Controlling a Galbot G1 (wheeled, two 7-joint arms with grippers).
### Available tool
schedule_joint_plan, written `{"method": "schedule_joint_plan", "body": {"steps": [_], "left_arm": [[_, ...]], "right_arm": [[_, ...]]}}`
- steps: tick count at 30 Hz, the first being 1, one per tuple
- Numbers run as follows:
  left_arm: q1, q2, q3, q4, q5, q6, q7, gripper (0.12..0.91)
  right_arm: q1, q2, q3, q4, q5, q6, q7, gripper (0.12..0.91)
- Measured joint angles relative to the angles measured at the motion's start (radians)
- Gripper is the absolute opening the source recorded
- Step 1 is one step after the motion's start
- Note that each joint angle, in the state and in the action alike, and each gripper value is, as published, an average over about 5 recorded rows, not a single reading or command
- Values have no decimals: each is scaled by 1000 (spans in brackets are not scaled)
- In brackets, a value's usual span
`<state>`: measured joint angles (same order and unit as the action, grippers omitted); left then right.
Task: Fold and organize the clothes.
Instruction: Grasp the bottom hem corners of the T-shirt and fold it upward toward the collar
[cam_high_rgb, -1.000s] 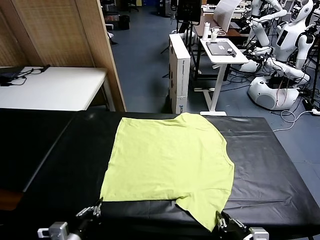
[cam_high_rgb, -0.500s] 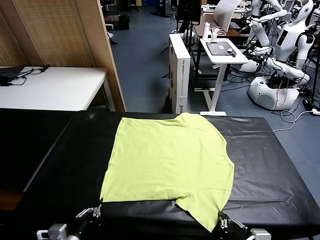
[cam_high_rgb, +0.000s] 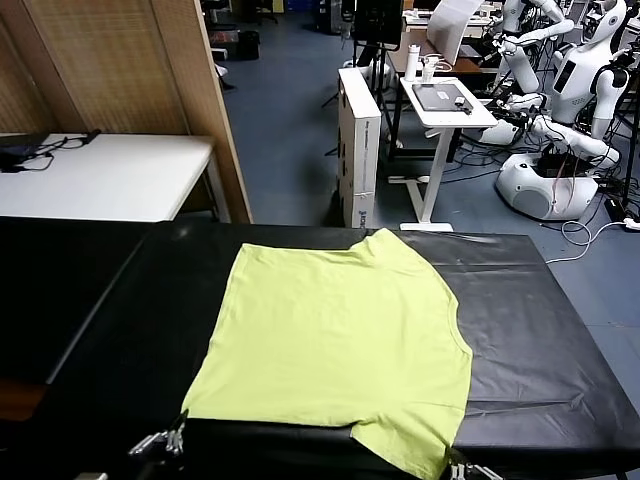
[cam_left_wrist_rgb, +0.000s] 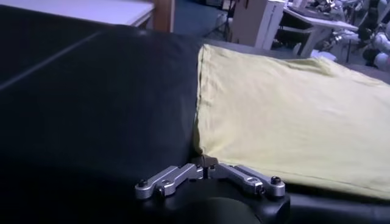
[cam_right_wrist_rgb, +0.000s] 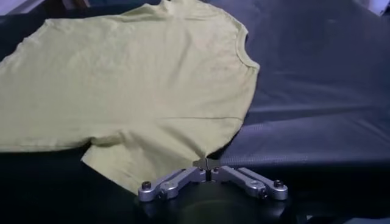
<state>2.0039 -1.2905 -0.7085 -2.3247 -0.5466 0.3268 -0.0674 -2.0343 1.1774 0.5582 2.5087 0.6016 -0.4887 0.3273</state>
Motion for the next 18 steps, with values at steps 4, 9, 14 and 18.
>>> {"method": "schedule_joint_plan", "body": {"steps": [4, 9, 14, 18], "left_arm": [[-46, -19, 11, 15, -14, -1, -1, 145], [-142, -15, 19, 43, -56, 4, -9, 145], [-251, 8, 24, 74, -90, 12, -29, 145], [-320, 29, 45, 109, -82, 13, -30, 145]], "right_arm": [[80, -18, 4, -24, 41, -11, 2, 140], [204, -54, 4, -75, 79, -21, 4, 140], [325, -73, -19, -157, 93, -25, 3, 140], [420, -82, -41, -240, 94, -24, -2, 140]]}}
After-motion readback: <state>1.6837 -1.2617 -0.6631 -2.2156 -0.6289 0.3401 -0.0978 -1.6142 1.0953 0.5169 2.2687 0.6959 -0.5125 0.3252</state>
